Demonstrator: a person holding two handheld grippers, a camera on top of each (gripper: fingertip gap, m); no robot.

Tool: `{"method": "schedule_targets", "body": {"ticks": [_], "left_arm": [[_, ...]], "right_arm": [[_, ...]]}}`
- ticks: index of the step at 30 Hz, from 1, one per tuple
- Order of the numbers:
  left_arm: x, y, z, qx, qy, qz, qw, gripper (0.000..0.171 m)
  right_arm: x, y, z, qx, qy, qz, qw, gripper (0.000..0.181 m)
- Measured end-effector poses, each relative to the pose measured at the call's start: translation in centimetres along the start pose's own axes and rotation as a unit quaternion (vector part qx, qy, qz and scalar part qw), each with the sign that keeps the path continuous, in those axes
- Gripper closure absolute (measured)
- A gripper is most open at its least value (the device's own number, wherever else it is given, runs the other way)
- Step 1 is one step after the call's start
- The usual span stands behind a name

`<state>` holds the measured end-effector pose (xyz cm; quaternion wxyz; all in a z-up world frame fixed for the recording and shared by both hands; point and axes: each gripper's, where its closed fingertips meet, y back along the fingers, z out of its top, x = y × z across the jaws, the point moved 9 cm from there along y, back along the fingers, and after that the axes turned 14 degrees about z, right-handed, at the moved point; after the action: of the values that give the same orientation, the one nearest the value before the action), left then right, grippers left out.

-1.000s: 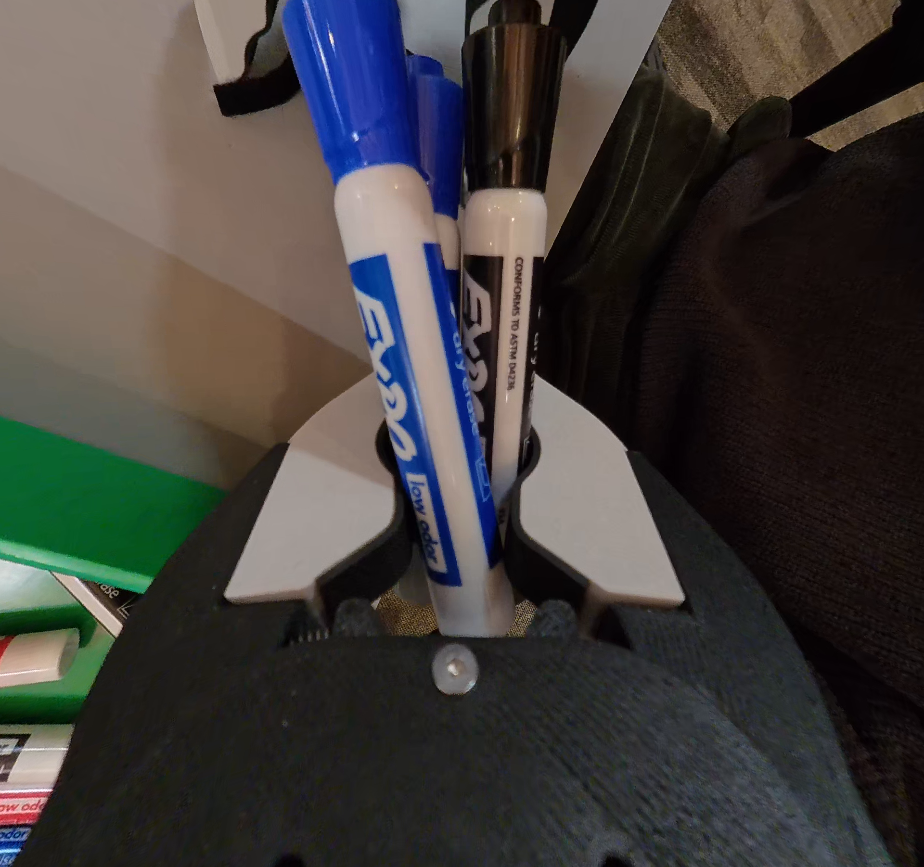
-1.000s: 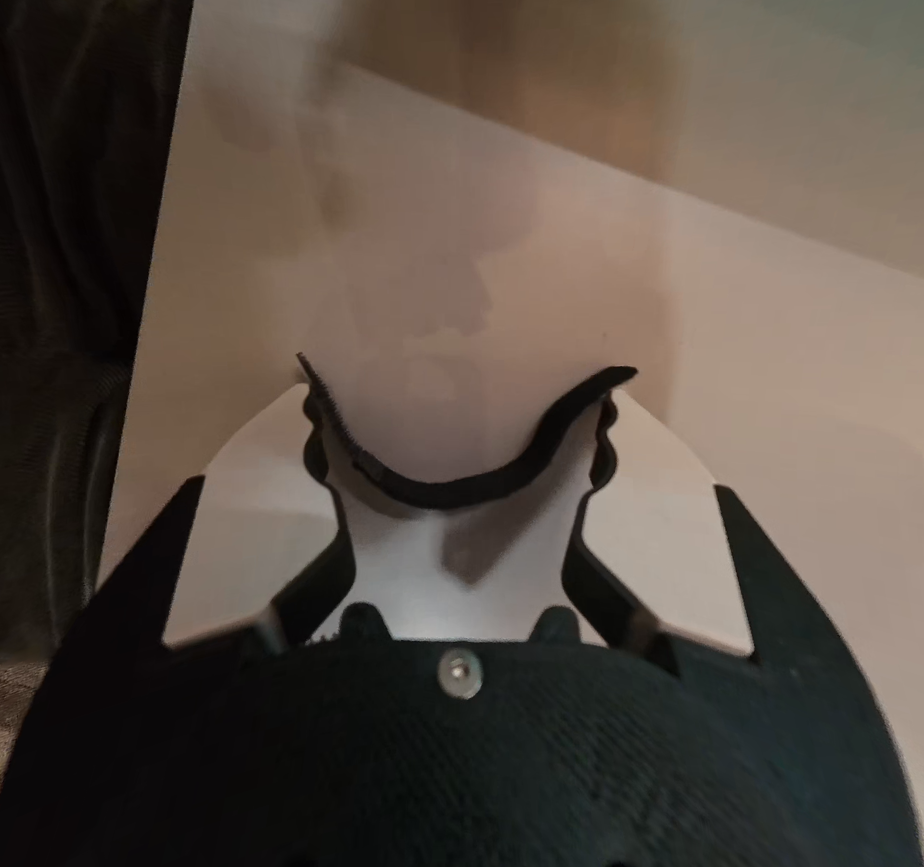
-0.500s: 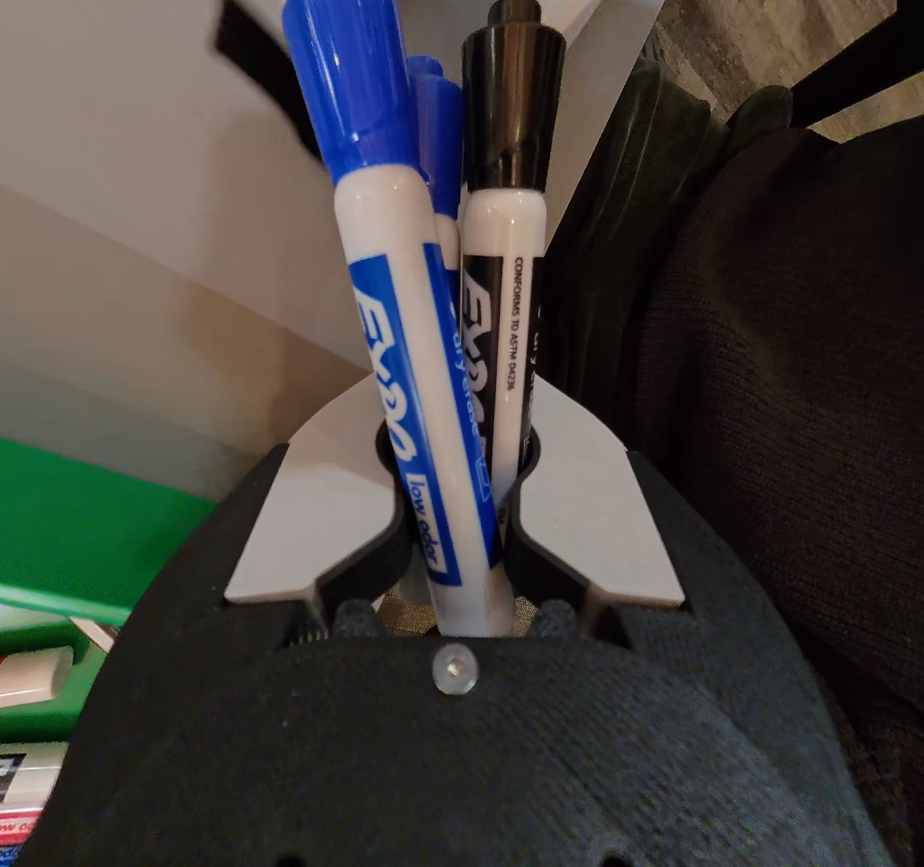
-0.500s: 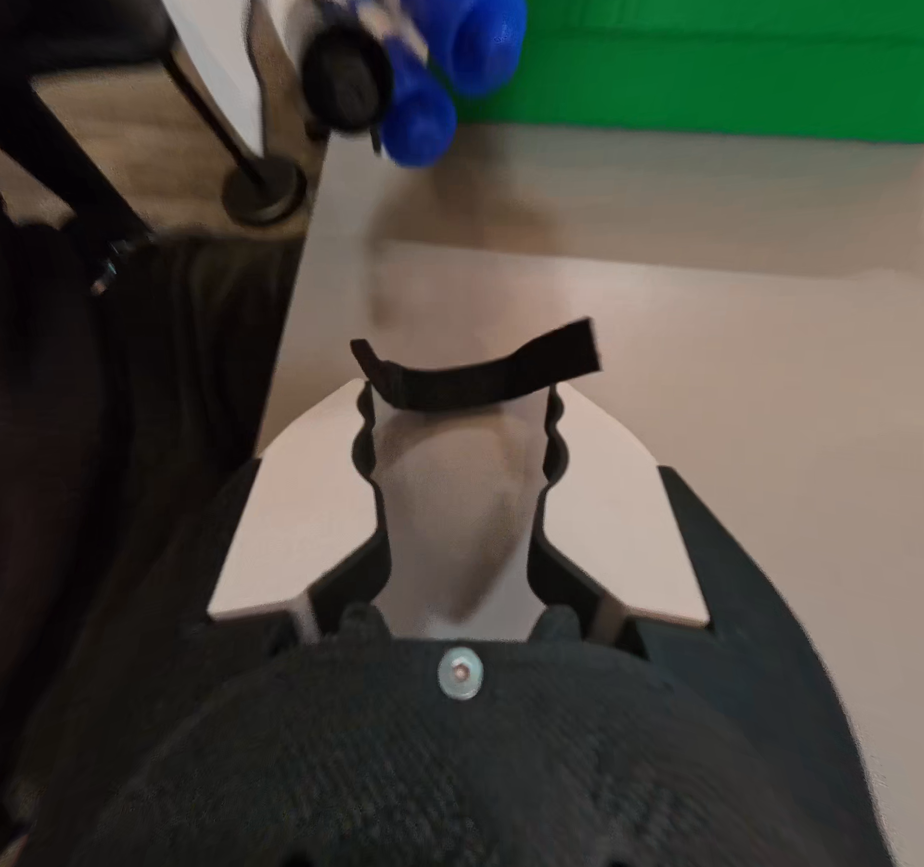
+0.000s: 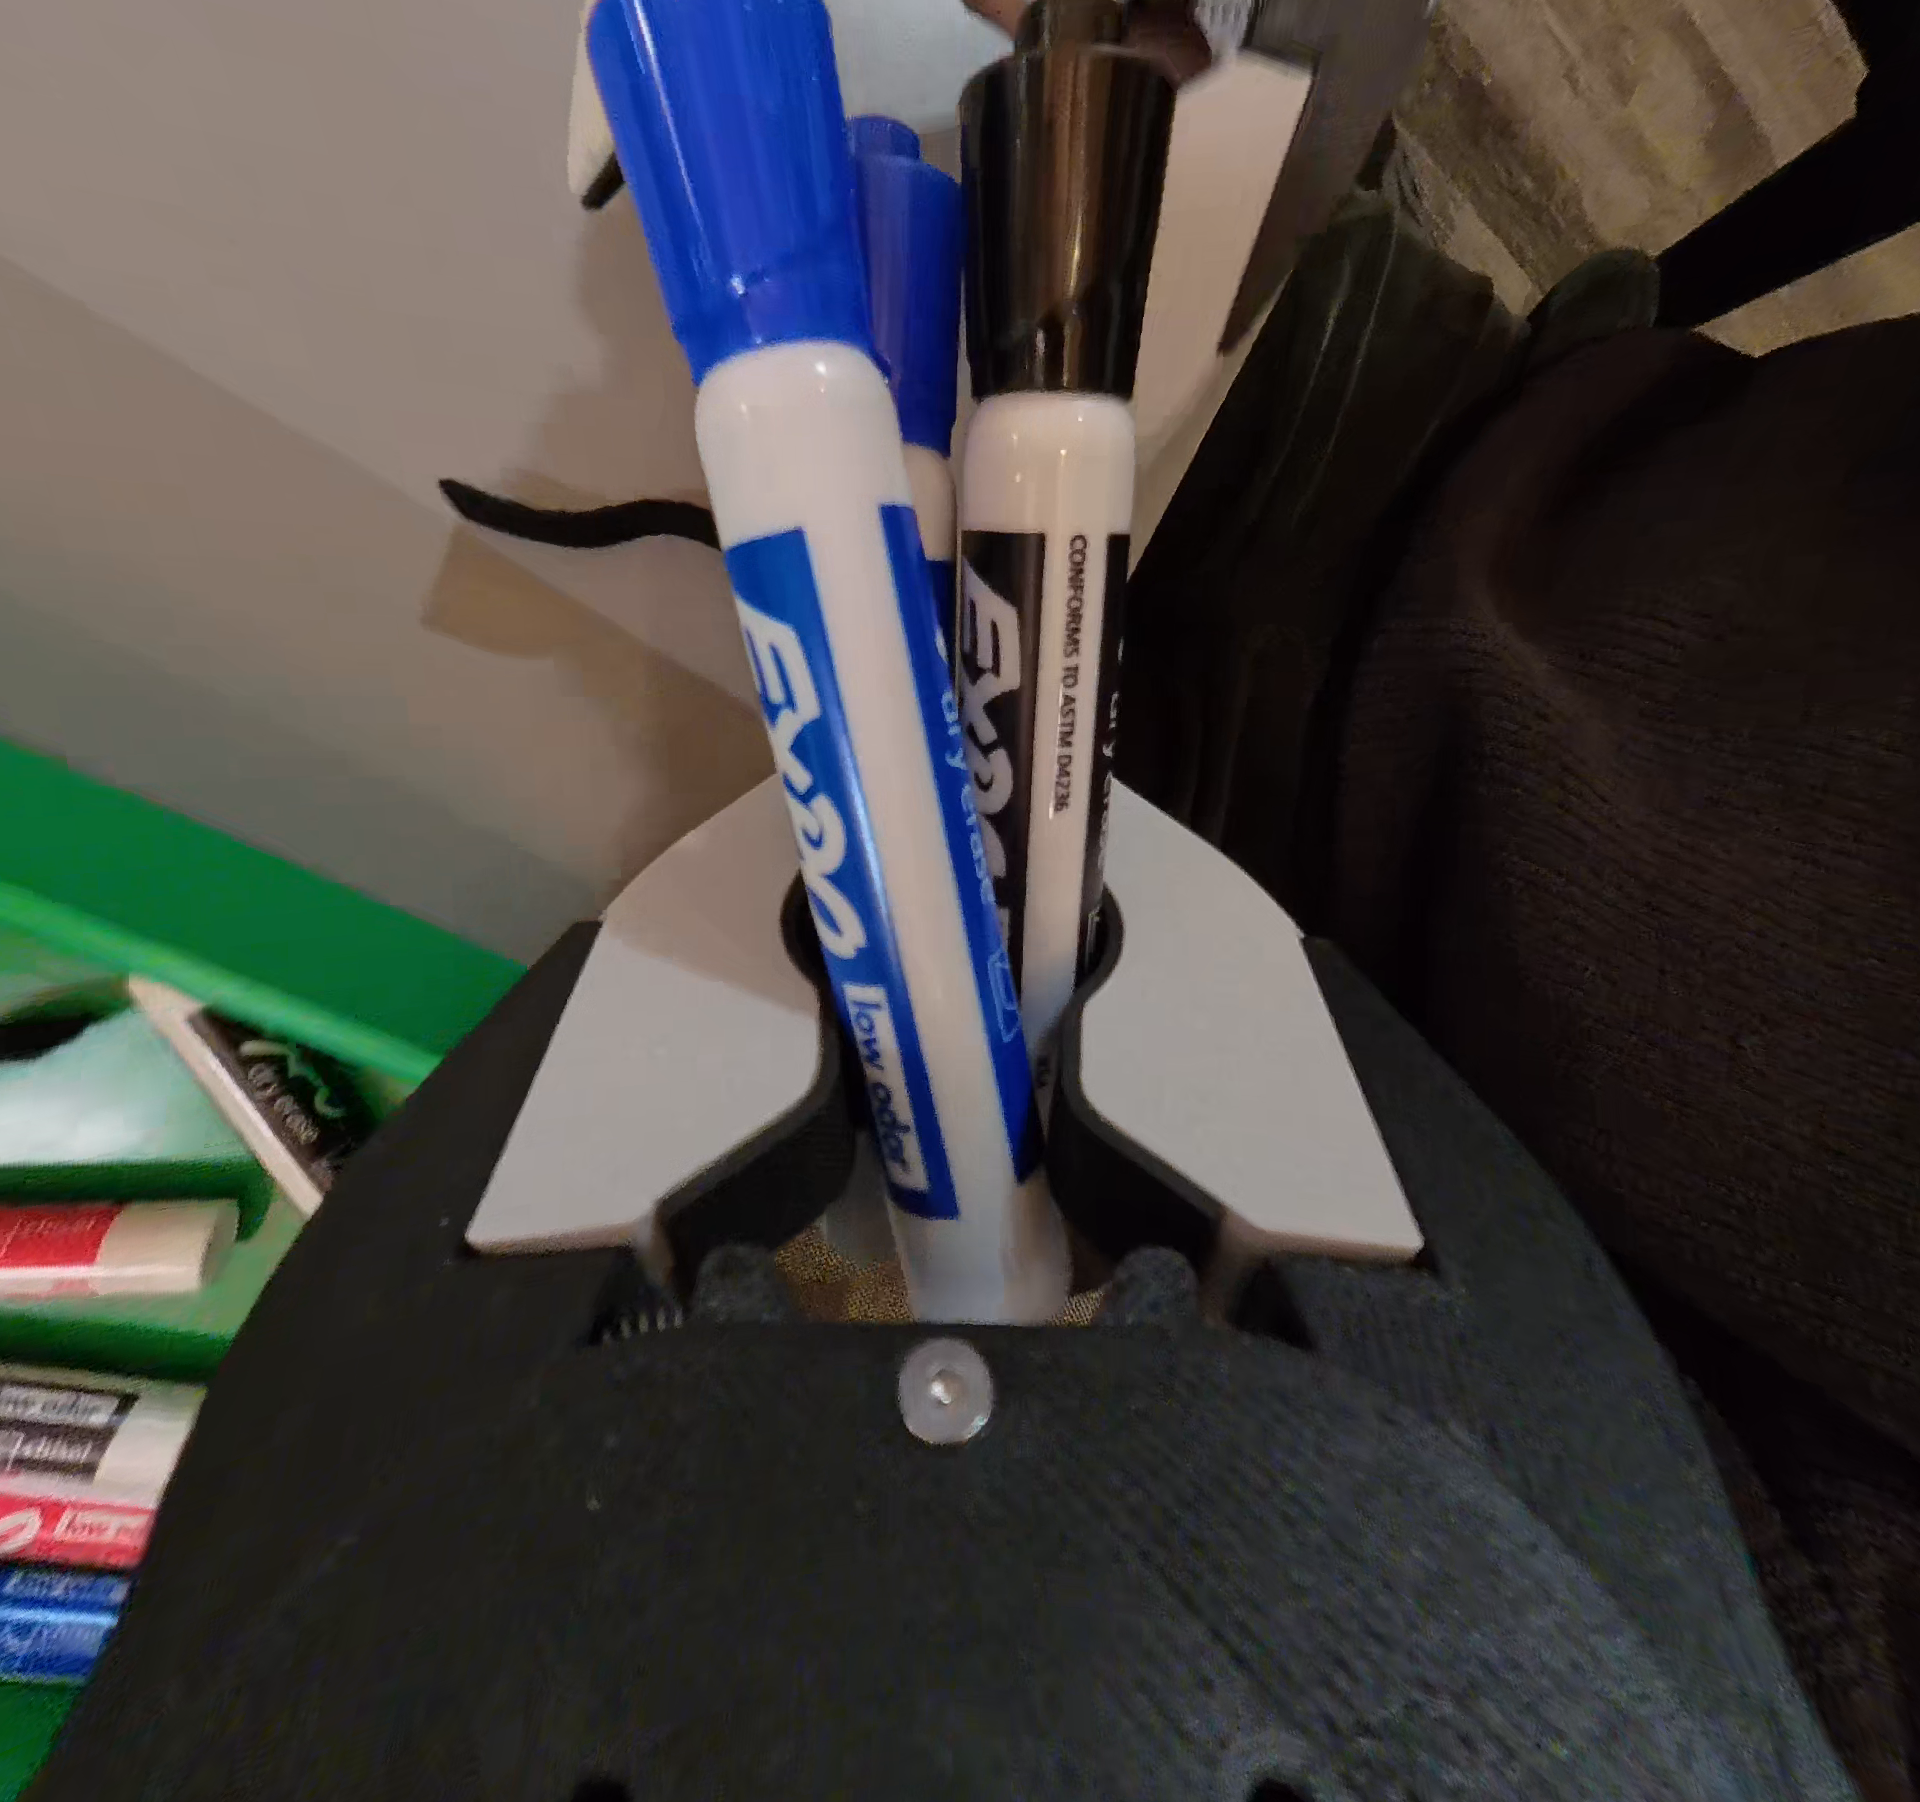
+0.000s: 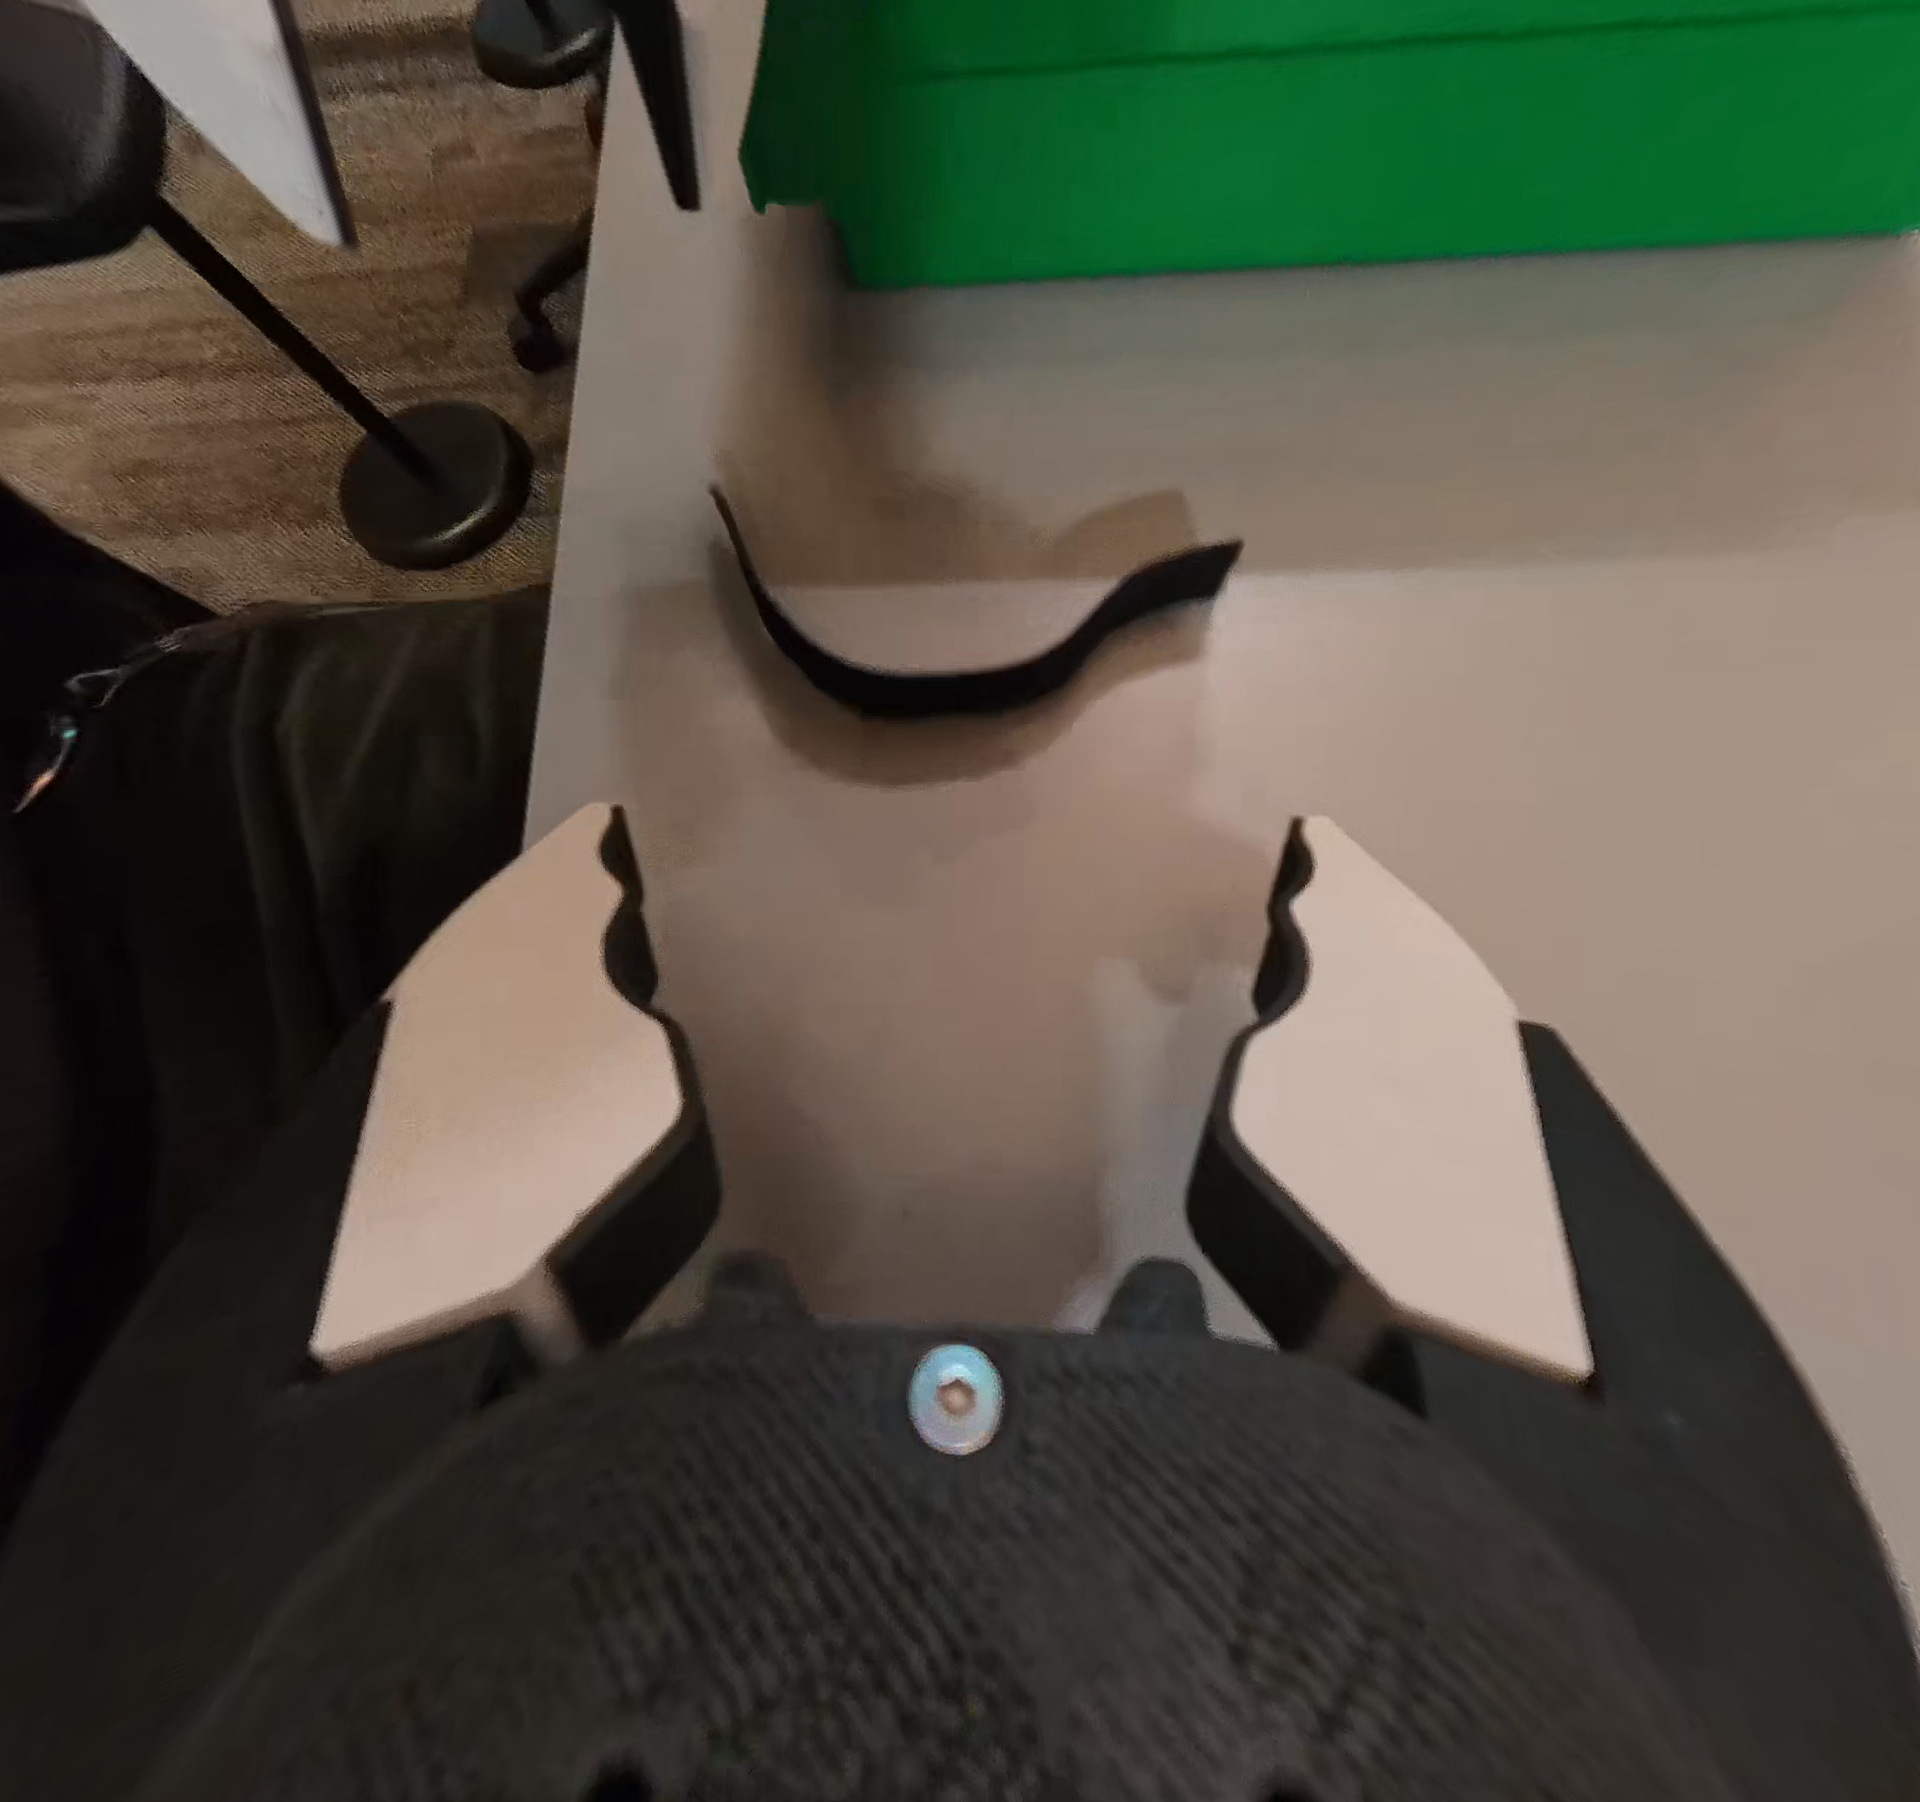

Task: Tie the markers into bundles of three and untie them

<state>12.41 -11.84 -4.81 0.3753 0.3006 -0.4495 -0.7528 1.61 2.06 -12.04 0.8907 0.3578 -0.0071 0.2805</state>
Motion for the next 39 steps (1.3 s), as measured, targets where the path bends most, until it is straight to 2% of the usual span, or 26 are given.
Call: {"method": "schedule_targets", "body": {"ticks": [3, 6, 9, 13, 15, 19, 24, 27, 30, 33, 35, 39], "left_arm": [[0.7, 1.2, -0.8, -0.013, 0.016, 0.009, 1.000, 0.127], [1.2, 2.1, -1.5, -0.026, 0.028, 0.014, 0.999, 0.127], [1.5, 2.5, -1.9, -0.030, 0.033, 0.019, 0.999, 0.127], [1.8, 2.8, -2.2, -0.032, 0.039, 0.024, 0.998, 0.127], [1.8, 3.0, -2.4, -0.037, 0.039, 0.021, 0.998, 0.127], [1.8, 3.3, -2.4, -0.041, 0.041, 0.023, 0.998, 0.127], [1.7, 2.8, -2.2, -0.032, 0.039, 0.020, 0.999, 0.127], [1.2, 1.8, -1.5, -0.019, 0.026, 0.010, 0.999, 0.127], [0.2, 0.0, -0.2, 0.003, 0.002, -0.006, 1.000, 0.127], [-0.9, -1.4, 1.3, 0.016, -0.029, -0.017, 0.999, 0.127], [-1.4, -2.2, 2.2, 0.027, -0.046, -0.023, 0.998, 0.127], [-2.2, -3.3, 4.1, 0.034, -0.078, -0.031, 0.996, 0.127]], "right_arm": [[0.1, -2.4, 1.7, 0.021, 0.001, -0.022, 1.000, 0.055], [-0.1, -4.7, 2.7, 0.035, -0.023, -0.046, 0.998, 0.054], [-0.4, -6.5, 3.2, 0.036, -0.057, -0.038, 0.997, 0.056], [-1.2, -7.4, 3.5, 0.047, -0.048, -0.051, 0.996, 0.070], [-1.6, -7.2, 3.4, 0.049, -0.031, -0.063, 0.996, 0.084], [-1.7, -6.1, 2.6, 0.027, -0.026, -0.058, 0.998, 0.110], [-0.5, -3.0, 1.0, -0.028, -0.044, -0.070, 0.996, 0.118], [0.5, -0.1, -0.5, -0.097, -0.076, -0.069, 0.990, 0.119], [1.6, 3.5, -1.5, -0.200, -0.116, -0.046, 0.972, 0.120], [1.9, 6.4, -2.1, -0.261, -0.152, -0.056, 0.952, 0.124], [2.2, 7.3, -2.7, -0.276, -0.155, -0.064, 0.946, 0.127], [2.9, 7.5, -3.6, -0.248, -0.139, -0.091, 0.954, 0.126]]}}
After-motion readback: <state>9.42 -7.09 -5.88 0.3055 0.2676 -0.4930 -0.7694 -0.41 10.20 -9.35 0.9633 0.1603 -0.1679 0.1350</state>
